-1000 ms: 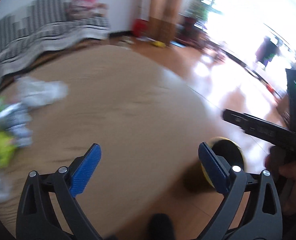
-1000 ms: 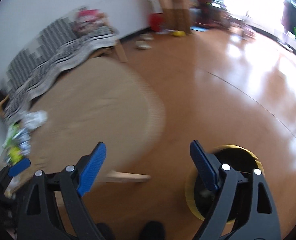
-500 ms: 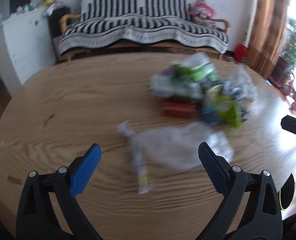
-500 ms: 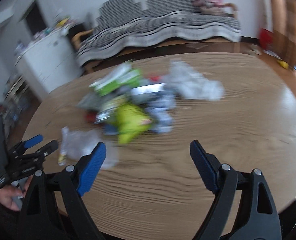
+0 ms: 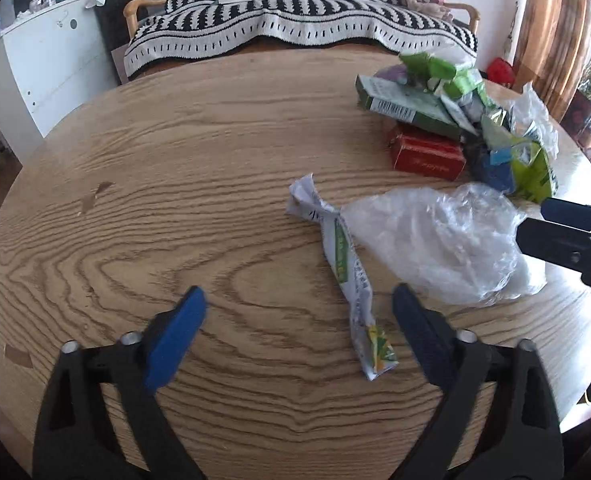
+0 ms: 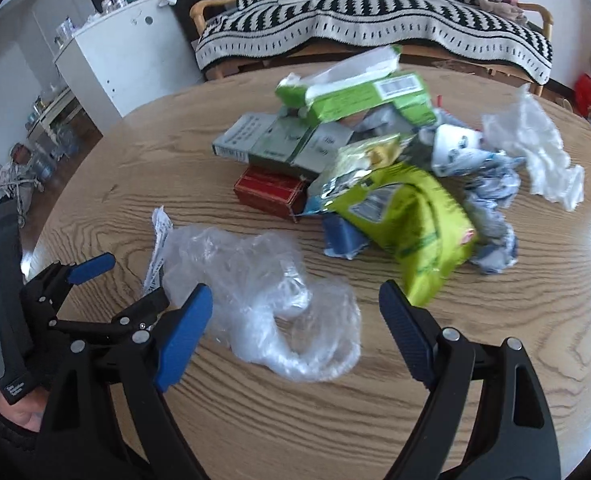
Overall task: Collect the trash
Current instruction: 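Grasp the white snack strip with the left tool while the right tool grasps the plastic bag, then carry both items to the black bin and open both tools to drop them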
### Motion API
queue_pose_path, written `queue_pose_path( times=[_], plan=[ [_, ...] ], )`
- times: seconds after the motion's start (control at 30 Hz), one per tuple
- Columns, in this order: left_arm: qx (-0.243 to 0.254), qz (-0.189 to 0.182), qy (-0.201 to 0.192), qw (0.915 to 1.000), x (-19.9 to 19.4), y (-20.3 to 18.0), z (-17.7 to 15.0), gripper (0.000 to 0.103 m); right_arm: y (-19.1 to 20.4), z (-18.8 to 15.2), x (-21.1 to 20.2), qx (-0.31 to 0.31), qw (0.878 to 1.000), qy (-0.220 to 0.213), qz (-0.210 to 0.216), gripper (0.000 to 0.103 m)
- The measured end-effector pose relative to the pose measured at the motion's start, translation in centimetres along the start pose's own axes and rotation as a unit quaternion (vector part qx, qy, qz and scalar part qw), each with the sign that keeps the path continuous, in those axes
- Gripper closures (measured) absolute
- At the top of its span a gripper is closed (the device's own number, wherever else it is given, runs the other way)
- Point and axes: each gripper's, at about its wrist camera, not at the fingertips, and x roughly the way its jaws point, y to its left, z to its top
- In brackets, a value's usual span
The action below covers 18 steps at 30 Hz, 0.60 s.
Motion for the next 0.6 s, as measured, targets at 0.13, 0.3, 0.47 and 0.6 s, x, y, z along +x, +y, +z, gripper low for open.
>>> queue_pose_path(
  times=[0.13, 0.3, 0.47, 0.6],
  plan=[
    [0.003, -0.001, -0.009, 1.0, -0.2, 0.2, 0.3, 0.045, 0.3, -0.1, 1.9, -0.022, 1.0, 0.018, -0.011, 0.04],
    [0.017, 0.0, -0.01, 0.9998, -0.6, -0.4, 0.4, 0.091, 1.0, -0.2, 1.8, -0.036, 0.999, 0.013, -0.001, 0.083],
    [0.014, -0.011, -0.01, 0.9998, -0.9, -0.5, 0.4, 0.096, 0.9, -0.1, -0.1, -0.04, 0.999, -0.012, -0.003, 0.085],
    [0.004, -0.008, -0.019, 0.9998, -1.5, -0.3, 0.7, 0.096, 0.0, -0.1, -2.4, -0.027, 0.999, -0.036, 0.005, 0.085]
  ],
)
